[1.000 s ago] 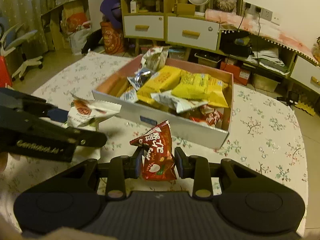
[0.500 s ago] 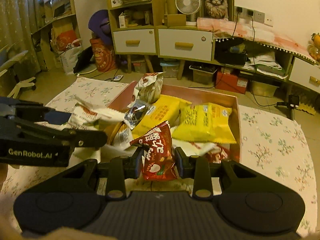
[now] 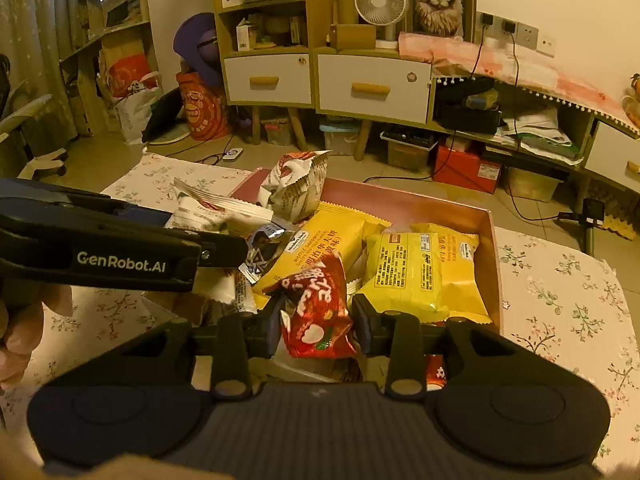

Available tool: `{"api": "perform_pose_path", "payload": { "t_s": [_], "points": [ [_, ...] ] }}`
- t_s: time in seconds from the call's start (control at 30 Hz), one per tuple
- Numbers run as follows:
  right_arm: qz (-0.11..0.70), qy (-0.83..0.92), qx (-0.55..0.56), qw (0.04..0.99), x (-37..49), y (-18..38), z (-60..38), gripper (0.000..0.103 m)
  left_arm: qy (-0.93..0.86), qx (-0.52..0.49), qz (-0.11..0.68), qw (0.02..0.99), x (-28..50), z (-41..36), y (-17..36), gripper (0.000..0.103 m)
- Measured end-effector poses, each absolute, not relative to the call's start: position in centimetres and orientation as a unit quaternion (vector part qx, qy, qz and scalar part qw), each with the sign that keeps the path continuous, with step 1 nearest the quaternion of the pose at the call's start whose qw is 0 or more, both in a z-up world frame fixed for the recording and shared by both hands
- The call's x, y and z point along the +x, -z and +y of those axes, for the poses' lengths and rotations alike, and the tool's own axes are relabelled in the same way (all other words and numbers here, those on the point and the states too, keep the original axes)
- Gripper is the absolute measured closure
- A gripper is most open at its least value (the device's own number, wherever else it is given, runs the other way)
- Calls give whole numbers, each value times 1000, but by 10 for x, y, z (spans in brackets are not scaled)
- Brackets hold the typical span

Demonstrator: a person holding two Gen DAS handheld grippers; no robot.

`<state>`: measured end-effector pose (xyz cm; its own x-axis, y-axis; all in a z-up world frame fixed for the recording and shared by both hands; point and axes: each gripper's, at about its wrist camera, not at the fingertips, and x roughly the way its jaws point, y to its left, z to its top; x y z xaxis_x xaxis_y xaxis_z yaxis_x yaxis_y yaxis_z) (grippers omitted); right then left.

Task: Organize snacks
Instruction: 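Carry the white nut pack and red candy pack over the box, then open both tools to drop the two packs into the box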

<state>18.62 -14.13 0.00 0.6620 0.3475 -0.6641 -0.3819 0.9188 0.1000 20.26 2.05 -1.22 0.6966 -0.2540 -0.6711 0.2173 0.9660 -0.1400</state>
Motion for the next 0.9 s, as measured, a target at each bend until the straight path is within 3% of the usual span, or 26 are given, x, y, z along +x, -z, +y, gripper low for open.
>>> {"api": "perform_pose_path", "payload": {
  "t_s": [0.03, 0.13, 0.17, 0.4, 0.9],
  "points": [
    [359, -201, -22, 911, 186, 0, -141, 64, 128, -28, 369, 920, 204, 21, 13, 45],
    [357, -206, -20, 911, 183, -1, -140, 39, 129, -30, 368, 920, 203, 23, 13, 41],
    [353, -206, -22, 912, 181, -2, -140, 36, 129, -30, 368, 920, 203, 23, 13, 39],
    [348, -202, -37, 915, 171, -15, -139, 26, 126, -36, 369, 920, 192, 27, 4, 32],
    [367, -153, -51, 916, 114, -36, -154, 5, 106, -28, 380, 919, 110, 38, -11, 7]
  ]
}}
